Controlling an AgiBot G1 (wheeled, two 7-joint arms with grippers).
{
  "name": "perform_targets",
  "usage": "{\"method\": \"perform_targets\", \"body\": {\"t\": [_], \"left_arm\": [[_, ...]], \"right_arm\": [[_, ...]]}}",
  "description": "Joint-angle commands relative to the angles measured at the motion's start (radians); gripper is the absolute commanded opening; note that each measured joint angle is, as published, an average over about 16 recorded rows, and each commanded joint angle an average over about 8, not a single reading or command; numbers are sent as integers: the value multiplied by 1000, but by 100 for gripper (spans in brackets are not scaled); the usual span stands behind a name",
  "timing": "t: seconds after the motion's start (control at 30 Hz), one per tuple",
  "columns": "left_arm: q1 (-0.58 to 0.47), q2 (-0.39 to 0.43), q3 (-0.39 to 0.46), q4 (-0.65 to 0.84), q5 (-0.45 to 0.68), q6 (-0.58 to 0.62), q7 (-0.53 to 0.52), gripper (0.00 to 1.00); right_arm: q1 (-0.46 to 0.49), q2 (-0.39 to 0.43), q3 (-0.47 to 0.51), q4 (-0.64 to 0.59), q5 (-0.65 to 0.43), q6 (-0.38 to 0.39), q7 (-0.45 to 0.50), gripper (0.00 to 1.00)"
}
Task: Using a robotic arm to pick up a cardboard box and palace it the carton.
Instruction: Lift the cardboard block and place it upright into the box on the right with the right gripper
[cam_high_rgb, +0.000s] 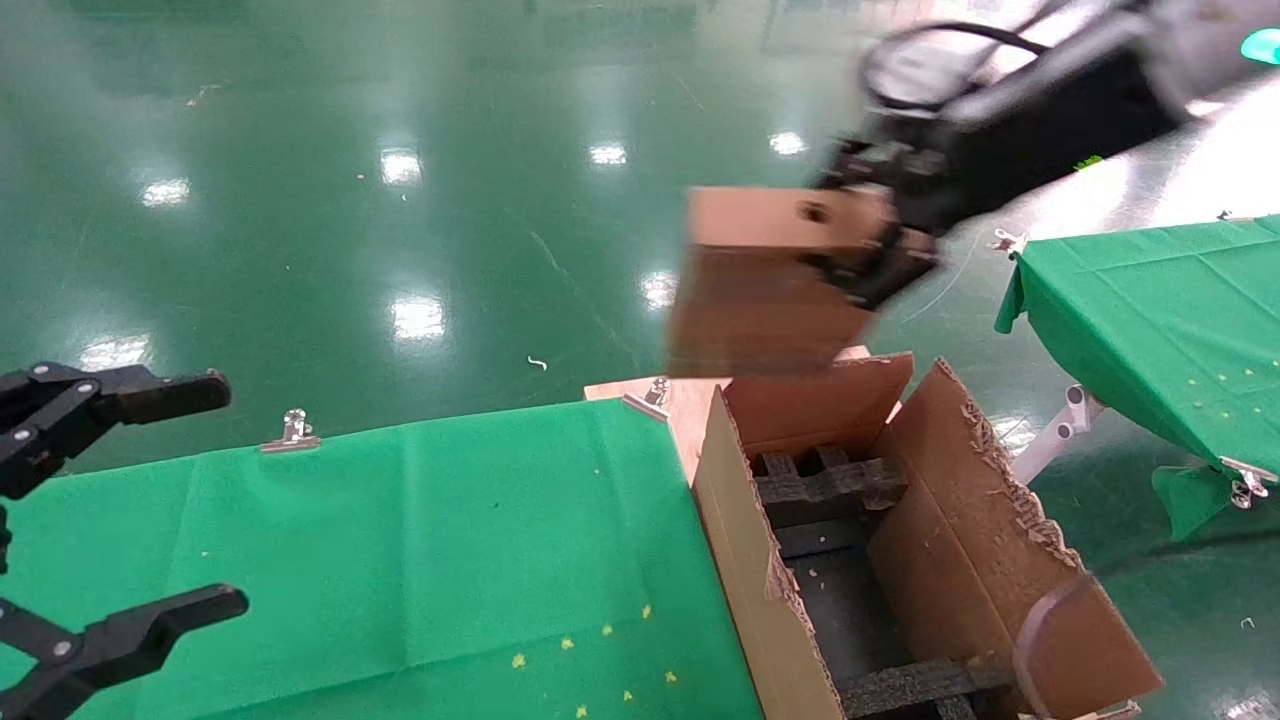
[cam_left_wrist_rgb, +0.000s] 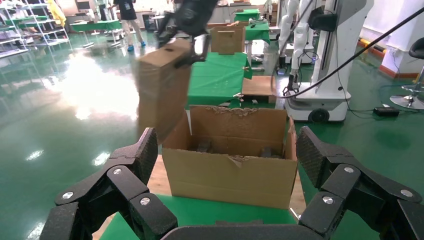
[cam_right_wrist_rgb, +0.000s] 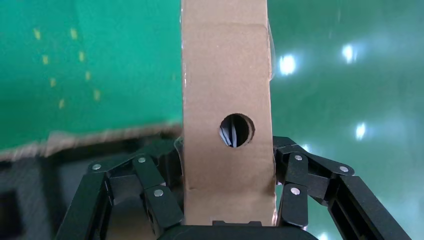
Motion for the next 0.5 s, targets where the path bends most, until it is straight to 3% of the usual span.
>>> {"method": "perform_targets", "body": {"t": [0.03, 0.33, 0.5], "left_arm": [[0, 0, 0, 0, 0, 0, 0, 100], [0, 0, 0, 0, 0, 0, 0, 100], [0, 0, 0, 0, 0, 0, 0, 100]], "right_arm": [[21, 49, -30, 19, -9, -3, 18, 0], [54, 308, -139, 272, 1, 16, 190, 0], [52, 393, -162, 396, 4, 34, 269, 0]]}}
